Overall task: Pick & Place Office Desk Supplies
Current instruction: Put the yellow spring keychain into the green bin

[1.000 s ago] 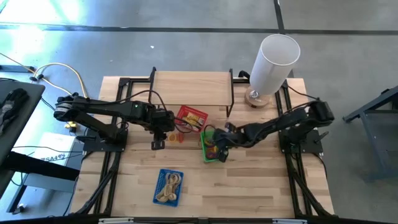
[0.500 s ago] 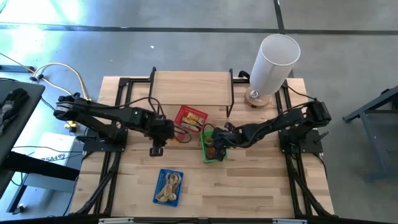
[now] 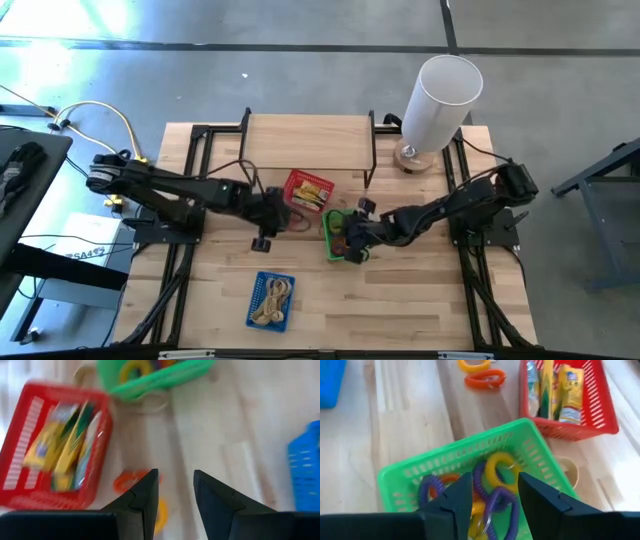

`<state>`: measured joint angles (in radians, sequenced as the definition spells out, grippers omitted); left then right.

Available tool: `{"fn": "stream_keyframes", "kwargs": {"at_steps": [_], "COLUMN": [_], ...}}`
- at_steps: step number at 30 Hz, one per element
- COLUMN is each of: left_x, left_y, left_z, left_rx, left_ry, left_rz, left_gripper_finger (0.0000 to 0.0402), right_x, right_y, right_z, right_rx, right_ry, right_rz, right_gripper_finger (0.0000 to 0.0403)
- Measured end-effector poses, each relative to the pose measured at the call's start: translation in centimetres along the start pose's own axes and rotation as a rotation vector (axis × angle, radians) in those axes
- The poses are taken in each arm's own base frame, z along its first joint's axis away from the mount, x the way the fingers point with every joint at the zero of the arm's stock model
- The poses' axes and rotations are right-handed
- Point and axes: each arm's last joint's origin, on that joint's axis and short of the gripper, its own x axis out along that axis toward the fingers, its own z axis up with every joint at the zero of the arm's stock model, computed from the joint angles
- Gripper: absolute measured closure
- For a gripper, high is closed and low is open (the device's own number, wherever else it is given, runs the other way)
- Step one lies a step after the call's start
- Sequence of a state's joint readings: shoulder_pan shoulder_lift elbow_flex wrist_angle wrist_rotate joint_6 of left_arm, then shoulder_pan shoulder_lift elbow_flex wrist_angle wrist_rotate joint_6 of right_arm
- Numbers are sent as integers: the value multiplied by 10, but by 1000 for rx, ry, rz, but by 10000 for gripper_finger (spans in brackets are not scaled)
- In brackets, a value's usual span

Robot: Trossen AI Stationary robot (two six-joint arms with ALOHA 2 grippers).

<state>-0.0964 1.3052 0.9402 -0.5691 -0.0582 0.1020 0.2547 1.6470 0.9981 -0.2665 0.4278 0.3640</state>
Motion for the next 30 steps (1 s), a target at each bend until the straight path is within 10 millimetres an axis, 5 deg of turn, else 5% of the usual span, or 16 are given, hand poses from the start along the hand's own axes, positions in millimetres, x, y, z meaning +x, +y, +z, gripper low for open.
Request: {"fn": "stream_keyframes", "kwargs": {"at_steps": [14, 30], "left_x": [28, 35], "left_y": [47, 54], "left_z": [-63, -75], "left_rx": [-206, -618], "left_ry": [198, 158], "left_rz": [63, 108], "left_gripper_finger": [285, 285], "right_x": [-5, -5], "right_y": [7, 6], "right_z": [-8, -10], "right_rx": [1, -11], "right_ry": [22, 47], "right_rz": [-36, -46], "right_gripper_finger": [257, 257]}}
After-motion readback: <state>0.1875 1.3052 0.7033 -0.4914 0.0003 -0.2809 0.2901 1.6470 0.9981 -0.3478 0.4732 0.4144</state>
